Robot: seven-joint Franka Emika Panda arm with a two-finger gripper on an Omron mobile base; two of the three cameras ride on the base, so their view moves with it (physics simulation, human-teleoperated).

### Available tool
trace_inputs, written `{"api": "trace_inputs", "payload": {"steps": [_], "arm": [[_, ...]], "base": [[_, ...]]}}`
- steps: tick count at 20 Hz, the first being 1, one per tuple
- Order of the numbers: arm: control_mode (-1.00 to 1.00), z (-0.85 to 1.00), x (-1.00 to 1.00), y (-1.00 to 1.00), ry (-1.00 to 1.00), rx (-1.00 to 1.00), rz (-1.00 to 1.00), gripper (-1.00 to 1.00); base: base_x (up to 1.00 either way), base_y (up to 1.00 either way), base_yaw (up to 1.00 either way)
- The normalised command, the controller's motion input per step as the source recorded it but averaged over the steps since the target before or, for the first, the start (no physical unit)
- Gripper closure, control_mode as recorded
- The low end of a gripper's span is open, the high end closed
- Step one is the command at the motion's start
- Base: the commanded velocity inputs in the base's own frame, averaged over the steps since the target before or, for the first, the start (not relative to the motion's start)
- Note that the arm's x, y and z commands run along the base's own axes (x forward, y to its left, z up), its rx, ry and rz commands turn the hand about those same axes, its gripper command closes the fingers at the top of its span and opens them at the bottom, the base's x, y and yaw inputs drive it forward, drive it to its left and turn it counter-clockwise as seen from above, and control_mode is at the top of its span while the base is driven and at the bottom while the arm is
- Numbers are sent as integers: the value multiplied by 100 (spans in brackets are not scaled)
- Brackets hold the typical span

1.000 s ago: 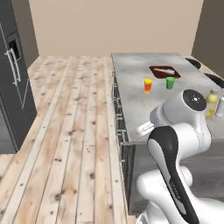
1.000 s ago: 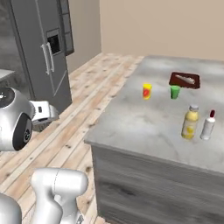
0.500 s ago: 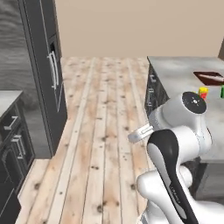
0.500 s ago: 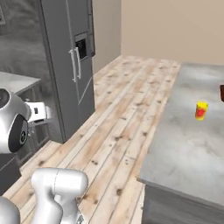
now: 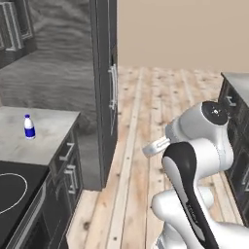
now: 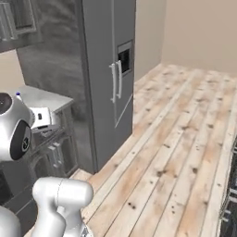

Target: Place the drinks on the dining counter in a tight cluster.

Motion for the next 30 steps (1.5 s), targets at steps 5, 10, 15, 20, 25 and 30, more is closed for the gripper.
{"api": "trace_inputs", "payload": {"steps": [5,10,15,20,25,30], "arm": [[100,0,0,0,0,0,0,-100],[100,0,0,0,0,0,0,-100],[100,0,0,0,0,0,0,-100],[100,0,0,0,0,0,0,-100],[100,0,0,0,0,0,0,-100],[100,0,0,0,0,0,0,-100]], "base": [[87,32,70],[99,-22,71],[83,-39,64],[49,-6,42],[61,-20,12],[61,-50,-4]]}}
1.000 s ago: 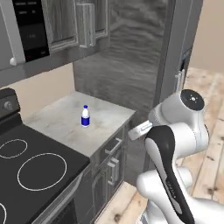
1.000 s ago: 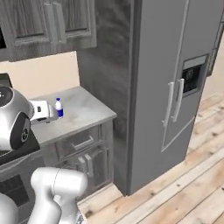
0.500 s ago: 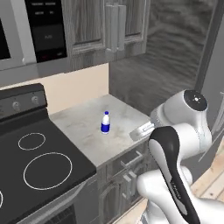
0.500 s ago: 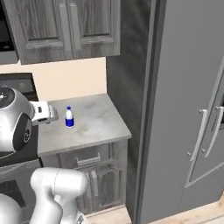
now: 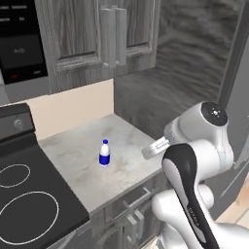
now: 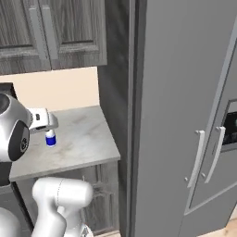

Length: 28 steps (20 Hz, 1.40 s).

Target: Place the drinks on the dining counter in a tight cluster.

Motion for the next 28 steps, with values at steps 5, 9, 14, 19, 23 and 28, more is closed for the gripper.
{"api": "trace_inputs", "payload": {"steps": [5,9,14,19,23,28], "arm": [[100,0,0,0,0,0,0,-100],[100,0,0,0,0,0,0,-100],[100,0,0,0,0,0,0,-100],[100,0,0,0,0,0,0,-100],[100,0,0,0,0,0,0,-100],[-100,-26,47,12,10,6,26,-100]], "base": [[51,12,-9],[67,23,5],[2,0,4],[0,0,0],[0,0,0],[0,0,0]]}}
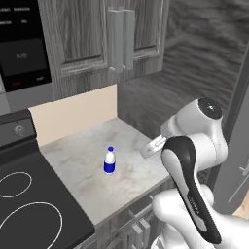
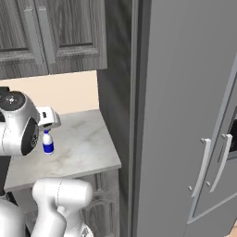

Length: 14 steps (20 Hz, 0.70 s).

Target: Place the drinks on the dining counter in a tight cluster.

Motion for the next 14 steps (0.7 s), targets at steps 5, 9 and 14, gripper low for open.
{"api": "trace_inputs", "payload": {"steps": [5,9,14], "arm": [[-100,-52,79,14,7,17,51,-100],[-100,-50,69,5,-3,15,31,-100],[-100,-38,34,8,-12,6,6,-100]], "base": [[0,0,0],[0,0,0],[0,0,0]]}}
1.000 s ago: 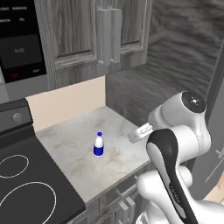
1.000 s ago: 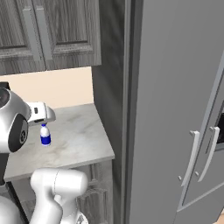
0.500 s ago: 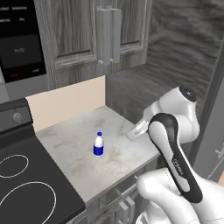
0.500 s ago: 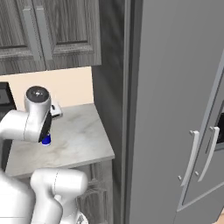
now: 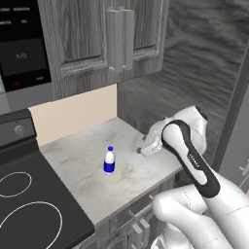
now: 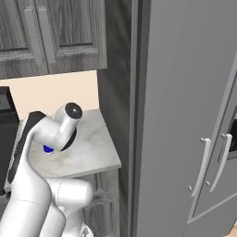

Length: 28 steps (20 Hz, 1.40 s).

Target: Place the drinks on the dining counter in a tight cluster.

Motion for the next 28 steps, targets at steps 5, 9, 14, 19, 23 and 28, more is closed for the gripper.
{"api": "trace_inputs", "payload": {"steps": [5,9,14,19,23,28], "arm": [[-100,-43,44,8,-14,0,0,-100],[-100,-38,58,38,-15,0,0,-100],[-100,-23,56,32,-2,1,13,-100],[-100,0,5,1,0,0,9,-100],[-100,13,4,0,17,0,13,-100],[-100,20,12,6,31,2,5,-100]], "base": [[0,0,0],[0,0,0],[0,0,0],[0,0,0],[0,0,0],[0,0,0]]}}
